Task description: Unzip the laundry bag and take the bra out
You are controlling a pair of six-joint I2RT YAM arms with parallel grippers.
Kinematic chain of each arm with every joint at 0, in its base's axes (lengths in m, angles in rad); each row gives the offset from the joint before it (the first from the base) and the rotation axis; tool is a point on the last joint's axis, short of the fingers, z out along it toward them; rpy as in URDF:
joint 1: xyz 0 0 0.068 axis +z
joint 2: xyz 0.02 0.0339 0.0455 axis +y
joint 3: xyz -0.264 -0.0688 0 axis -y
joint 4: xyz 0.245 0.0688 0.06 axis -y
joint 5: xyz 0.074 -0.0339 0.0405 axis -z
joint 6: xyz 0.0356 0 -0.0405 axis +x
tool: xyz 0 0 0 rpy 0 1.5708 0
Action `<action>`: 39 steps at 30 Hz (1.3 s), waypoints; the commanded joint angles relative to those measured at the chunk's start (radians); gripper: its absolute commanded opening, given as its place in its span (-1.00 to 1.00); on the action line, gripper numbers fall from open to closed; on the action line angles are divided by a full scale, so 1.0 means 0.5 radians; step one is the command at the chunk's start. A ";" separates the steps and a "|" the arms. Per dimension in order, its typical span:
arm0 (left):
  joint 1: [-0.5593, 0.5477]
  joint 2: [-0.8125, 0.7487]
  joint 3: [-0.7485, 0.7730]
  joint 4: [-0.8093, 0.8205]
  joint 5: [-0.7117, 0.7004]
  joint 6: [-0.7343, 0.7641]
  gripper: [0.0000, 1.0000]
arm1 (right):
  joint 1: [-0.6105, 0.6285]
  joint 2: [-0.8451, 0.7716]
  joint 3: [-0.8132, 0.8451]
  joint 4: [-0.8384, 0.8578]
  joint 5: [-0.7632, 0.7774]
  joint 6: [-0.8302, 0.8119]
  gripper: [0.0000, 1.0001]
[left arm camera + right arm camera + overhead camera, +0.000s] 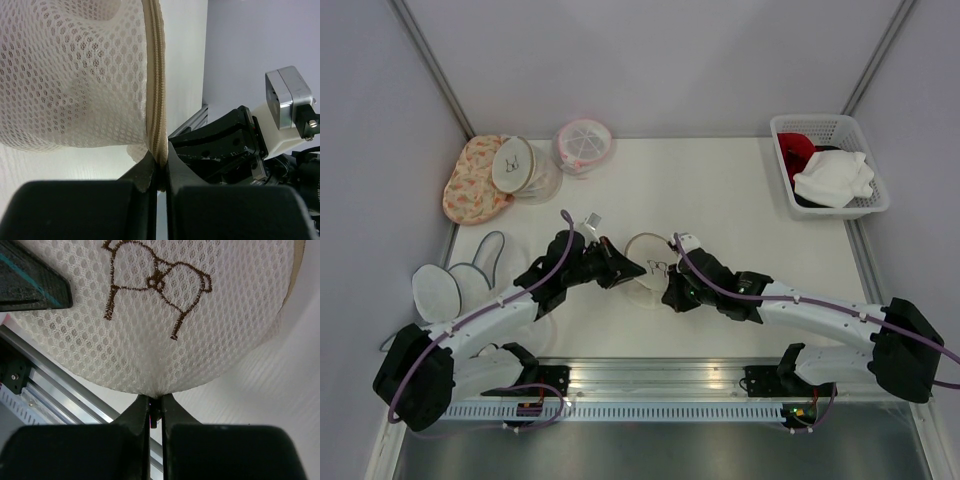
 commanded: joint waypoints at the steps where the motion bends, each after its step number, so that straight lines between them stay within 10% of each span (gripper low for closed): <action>1: -0.001 -0.088 -0.010 -0.015 0.058 -0.020 -0.95 | 0.002 -0.101 0.107 -0.159 0.179 -0.044 -0.99; 28: 0.315 0.017 0.238 -0.389 0.414 0.431 -0.96 | -0.002 0.077 0.457 -1.328 0.808 -0.203 -0.99; 39: 0.355 0.047 0.278 -0.423 0.494 0.468 -0.95 | -0.002 0.086 0.414 -1.130 0.459 -0.289 -0.57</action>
